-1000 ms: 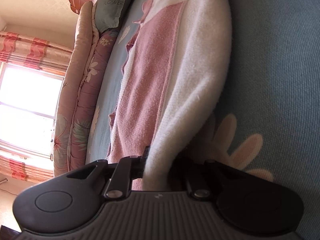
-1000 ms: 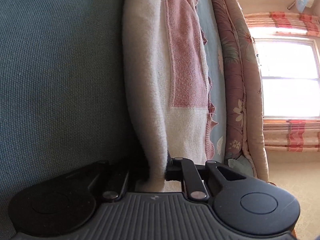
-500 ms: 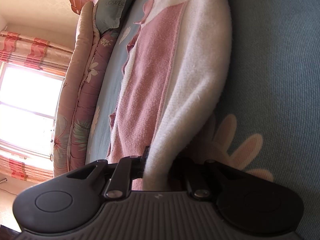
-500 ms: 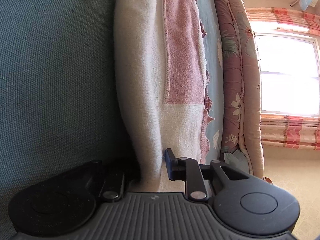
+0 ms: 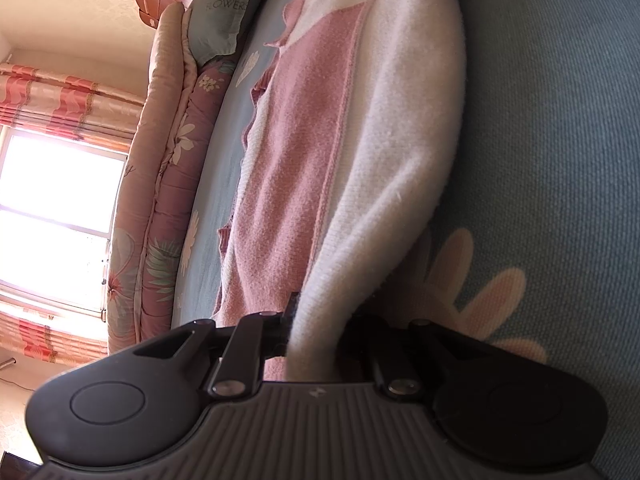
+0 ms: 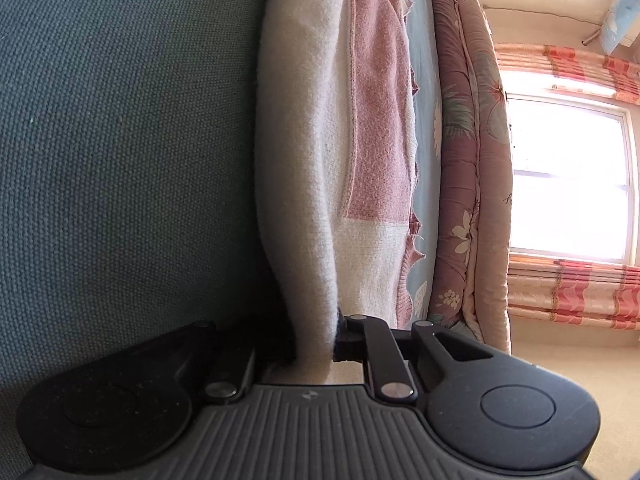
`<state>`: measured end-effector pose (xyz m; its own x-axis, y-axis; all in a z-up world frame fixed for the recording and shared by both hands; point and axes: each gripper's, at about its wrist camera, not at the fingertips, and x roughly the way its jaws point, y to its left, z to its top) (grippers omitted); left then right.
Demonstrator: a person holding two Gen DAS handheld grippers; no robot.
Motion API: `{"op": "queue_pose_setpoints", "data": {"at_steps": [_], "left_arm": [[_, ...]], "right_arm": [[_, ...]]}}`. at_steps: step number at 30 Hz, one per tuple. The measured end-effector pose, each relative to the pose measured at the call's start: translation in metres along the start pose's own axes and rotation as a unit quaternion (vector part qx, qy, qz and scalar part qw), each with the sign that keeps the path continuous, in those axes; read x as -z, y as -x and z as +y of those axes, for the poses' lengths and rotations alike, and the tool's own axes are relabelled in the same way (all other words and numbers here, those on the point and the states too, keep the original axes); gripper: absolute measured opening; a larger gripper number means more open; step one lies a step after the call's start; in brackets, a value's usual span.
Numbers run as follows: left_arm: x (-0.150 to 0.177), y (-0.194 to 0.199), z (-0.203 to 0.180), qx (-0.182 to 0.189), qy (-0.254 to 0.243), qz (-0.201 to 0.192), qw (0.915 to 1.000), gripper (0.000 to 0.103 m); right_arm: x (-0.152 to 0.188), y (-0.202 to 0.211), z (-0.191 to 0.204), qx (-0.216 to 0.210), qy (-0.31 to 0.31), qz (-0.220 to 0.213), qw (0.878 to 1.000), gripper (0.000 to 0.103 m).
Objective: Fold clothes
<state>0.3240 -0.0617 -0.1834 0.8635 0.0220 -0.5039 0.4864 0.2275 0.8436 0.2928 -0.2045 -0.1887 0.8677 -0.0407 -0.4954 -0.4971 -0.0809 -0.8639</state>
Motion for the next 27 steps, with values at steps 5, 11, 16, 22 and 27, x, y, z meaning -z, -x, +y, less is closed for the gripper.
{"op": "queue_pose_setpoints", "data": {"at_steps": [5, 11, 16, 22, 27], "left_arm": [[-0.001, 0.001, -0.001, 0.0, 0.0, -0.001, 1.0, 0.006], [0.0, 0.003, -0.001, -0.001, 0.001, -0.002, 1.0, 0.006], [0.0, 0.003, -0.001, -0.003, 0.002, -0.003, 1.0, 0.006], [-0.002, 0.01, -0.003, -0.012, -0.02, 0.008, 0.9997, 0.013], [-0.005, 0.007, -0.004, -0.01, -0.009, 0.019, 0.9997, 0.007]], "right_arm": [[-0.003, -0.001, -0.002, 0.0, -0.011, 0.009, 1.0, 0.018], [-0.001, -0.003, -0.002, 0.006, -0.018, 0.007, 1.0, 0.018], [0.001, -0.004, -0.003, 0.008, -0.028, 0.005, 1.0, 0.017], [0.001, -0.004, -0.005, 0.008, -0.029, 0.006, 1.0, 0.017], [-0.001, -0.005, -0.007, 0.006, -0.035, 0.01, 0.999, 0.015]]}}
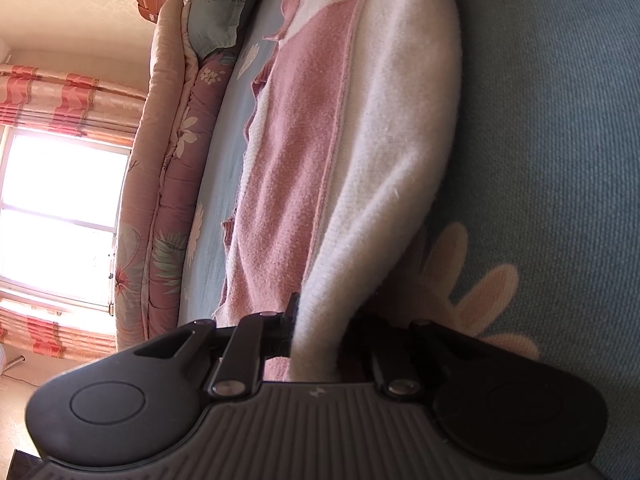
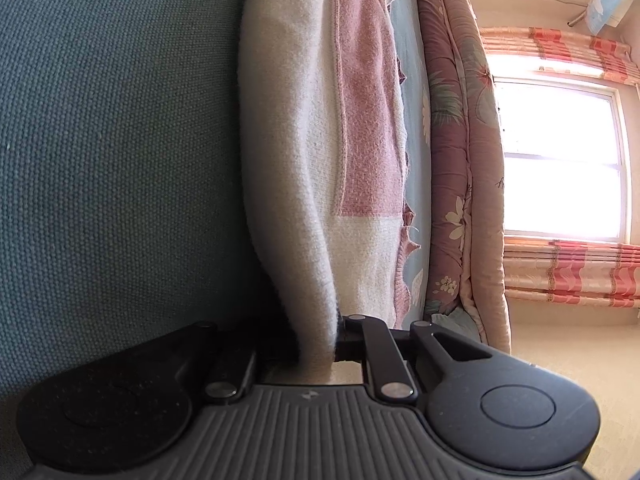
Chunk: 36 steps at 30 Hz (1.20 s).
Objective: Fold clothes
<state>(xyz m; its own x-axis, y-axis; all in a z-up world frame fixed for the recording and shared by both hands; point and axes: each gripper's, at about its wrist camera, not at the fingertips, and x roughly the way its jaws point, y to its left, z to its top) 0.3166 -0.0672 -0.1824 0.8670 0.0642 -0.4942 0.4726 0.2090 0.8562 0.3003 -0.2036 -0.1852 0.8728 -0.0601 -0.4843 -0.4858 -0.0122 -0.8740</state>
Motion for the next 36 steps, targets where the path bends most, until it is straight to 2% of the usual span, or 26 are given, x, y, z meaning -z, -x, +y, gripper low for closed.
{"op": "queue_pose_setpoints", "data": {"at_steps": [14, 17, 25, 36], "left_arm": [[0.005, 0.019, 0.024, -0.012, -0.016, -0.022, 0.9996, 0.008], [0.008, 0.028, 0.022, -0.003, -0.018, -0.023, 0.9996, 0.008], [0.022, 0.079, 0.0, 0.027, -0.044, -0.024, 0.9984, 0.008], [0.037, 0.16, -0.021, 0.05, -0.035, -0.021, 0.9979, 0.008]], "right_arm": [[0.003, 0.03, -0.037, -0.021, -0.048, -0.023, 0.998, 0.014], [0.003, 0.042, -0.04, -0.044, -0.064, -0.03, 0.997, 0.014], [0.005, 0.097, -0.02, -0.085, -0.05, -0.038, 0.994, 0.014], [0.0, 0.203, 0.013, -0.12, -0.038, -0.049, 0.991, 0.014]]}}
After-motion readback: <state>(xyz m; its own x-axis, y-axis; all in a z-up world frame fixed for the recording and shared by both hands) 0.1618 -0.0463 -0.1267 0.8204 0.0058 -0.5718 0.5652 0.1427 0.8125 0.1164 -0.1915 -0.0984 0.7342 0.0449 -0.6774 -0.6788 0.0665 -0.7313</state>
